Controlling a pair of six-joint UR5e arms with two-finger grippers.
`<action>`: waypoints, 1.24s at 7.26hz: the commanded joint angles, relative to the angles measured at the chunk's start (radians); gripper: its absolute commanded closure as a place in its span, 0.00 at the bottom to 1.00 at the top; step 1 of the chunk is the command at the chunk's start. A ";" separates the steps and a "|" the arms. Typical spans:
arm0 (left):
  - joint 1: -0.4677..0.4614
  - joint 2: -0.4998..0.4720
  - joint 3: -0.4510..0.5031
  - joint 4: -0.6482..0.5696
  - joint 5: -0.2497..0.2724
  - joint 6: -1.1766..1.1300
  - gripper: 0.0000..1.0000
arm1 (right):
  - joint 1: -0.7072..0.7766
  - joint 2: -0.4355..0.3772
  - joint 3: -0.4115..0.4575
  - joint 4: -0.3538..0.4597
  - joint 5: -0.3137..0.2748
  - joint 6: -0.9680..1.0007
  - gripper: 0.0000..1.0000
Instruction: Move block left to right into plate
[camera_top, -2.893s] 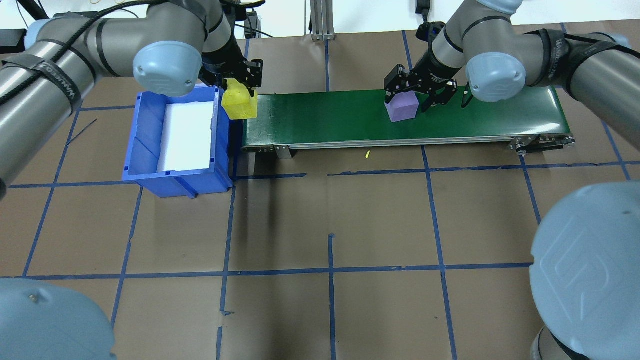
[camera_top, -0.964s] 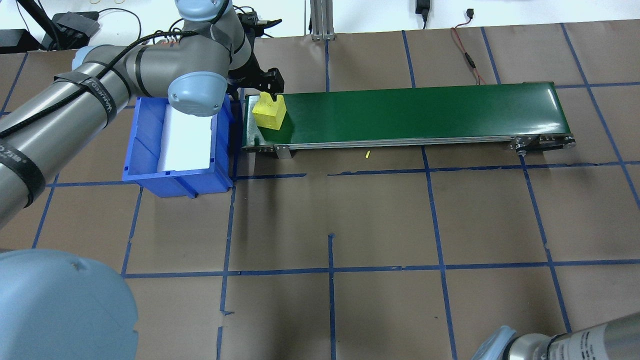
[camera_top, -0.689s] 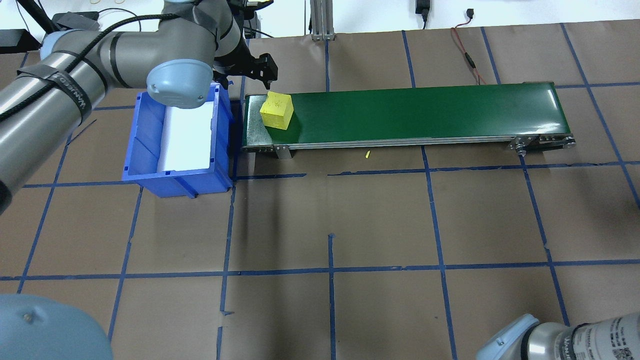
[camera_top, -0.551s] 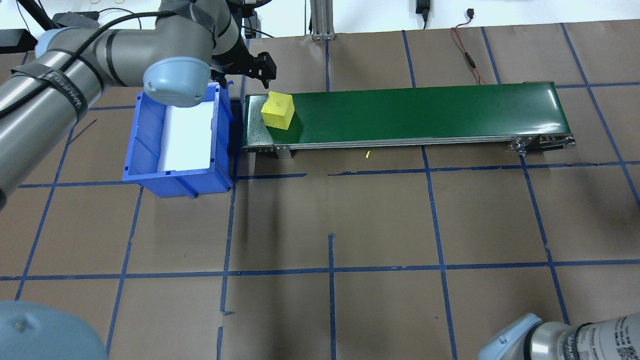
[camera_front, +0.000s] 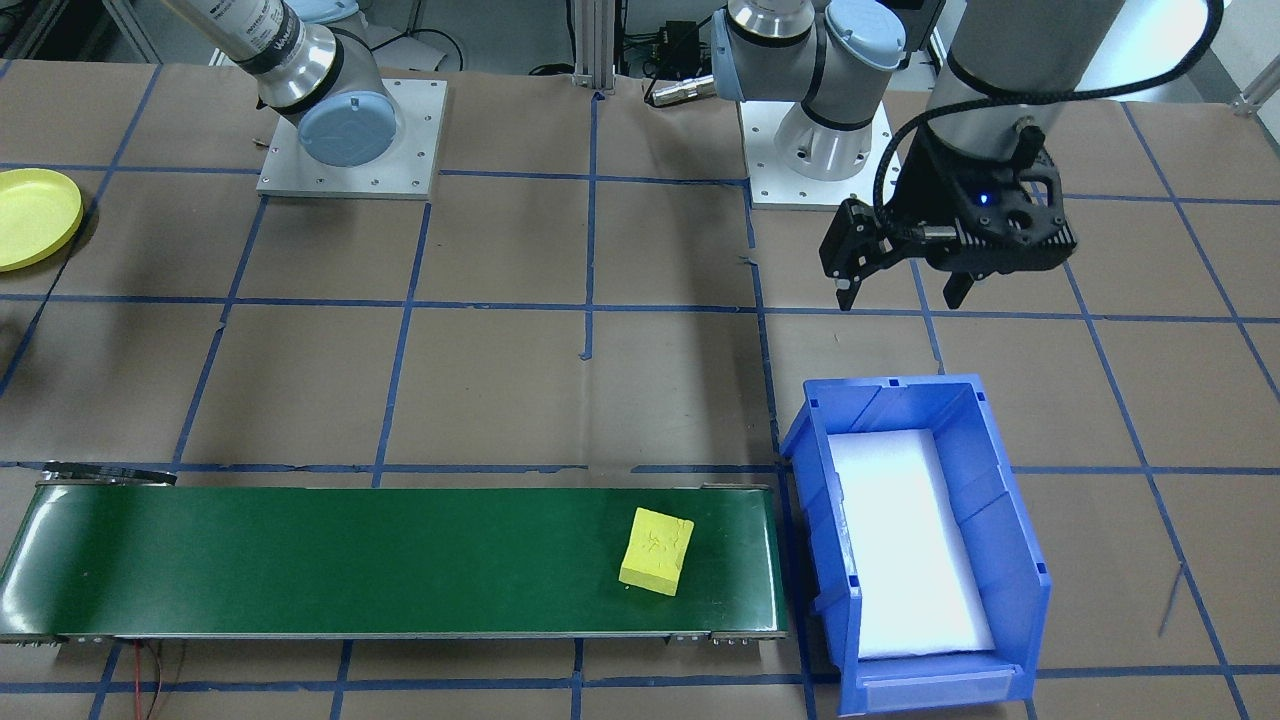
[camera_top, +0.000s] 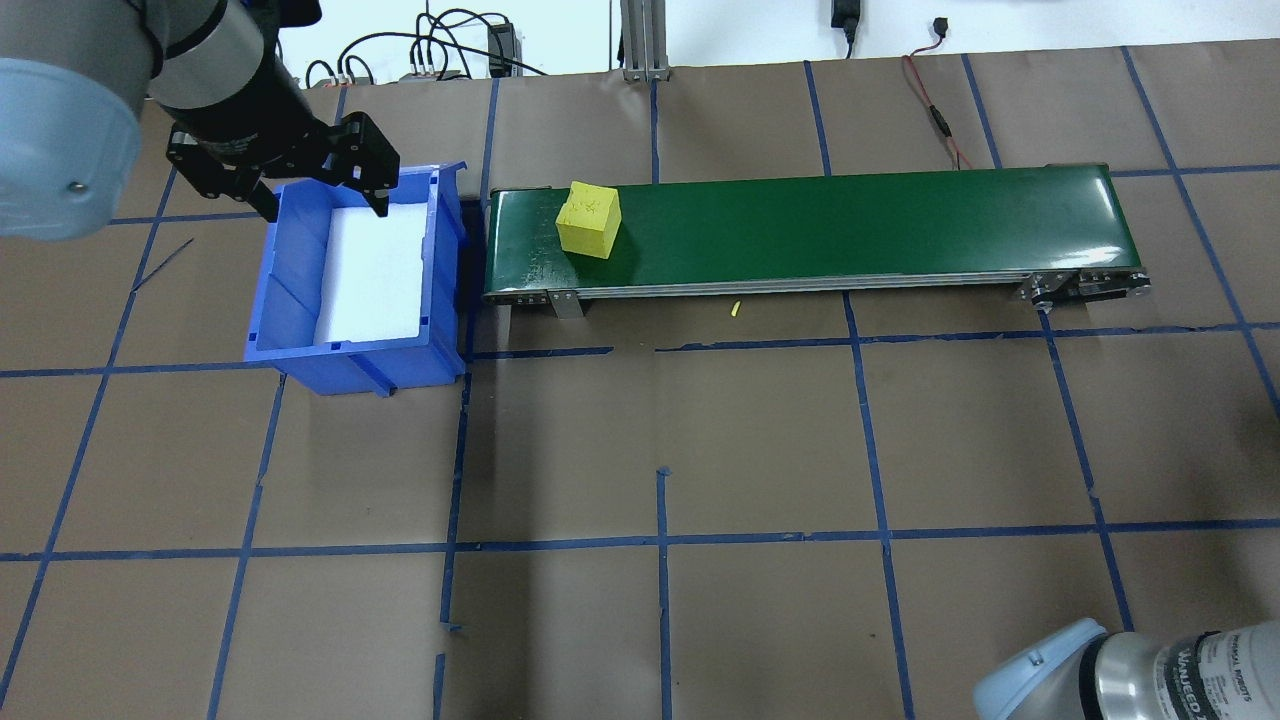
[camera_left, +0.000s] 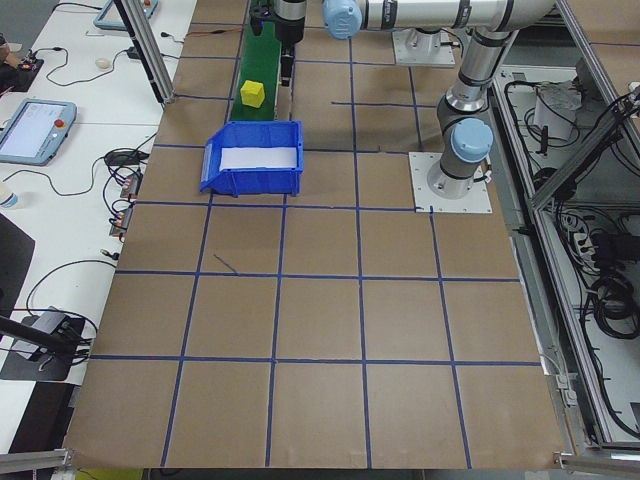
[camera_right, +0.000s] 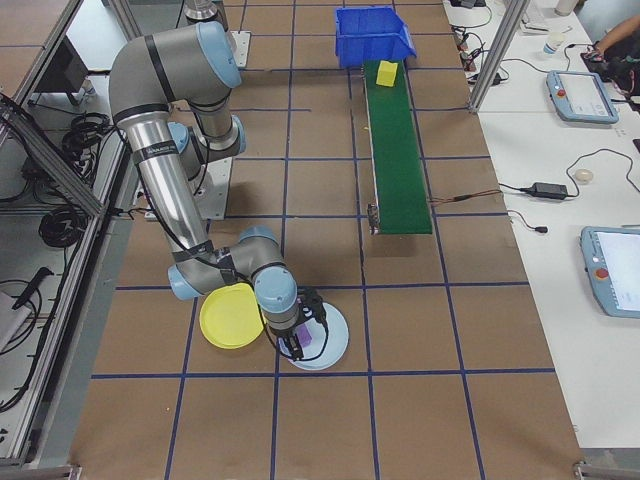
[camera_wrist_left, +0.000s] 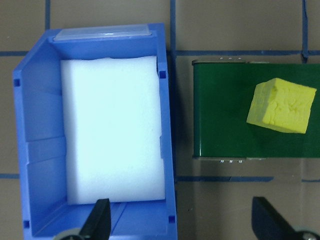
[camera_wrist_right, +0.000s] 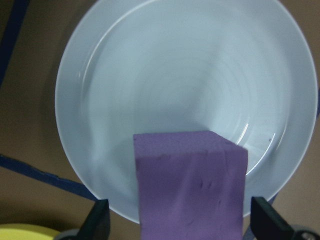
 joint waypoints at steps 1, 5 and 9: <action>0.008 0.031 -0.012 -0.060 0.024 0.004 0.00 | 0.142 -0.081 -0.001 0.025 0.018 0.115 0.00; 0.003 0.053 -0.008 -0.068 0.014 0.004 0.00 | 0.631 -0.184 -0.010 0.106 0.058 0.588 0.03; 0.003 0.054 -0.009 -0.068 0.012 0.004 0.00 | 0.902 -0.137 -0.080 0.122 0.135 1.106 0.00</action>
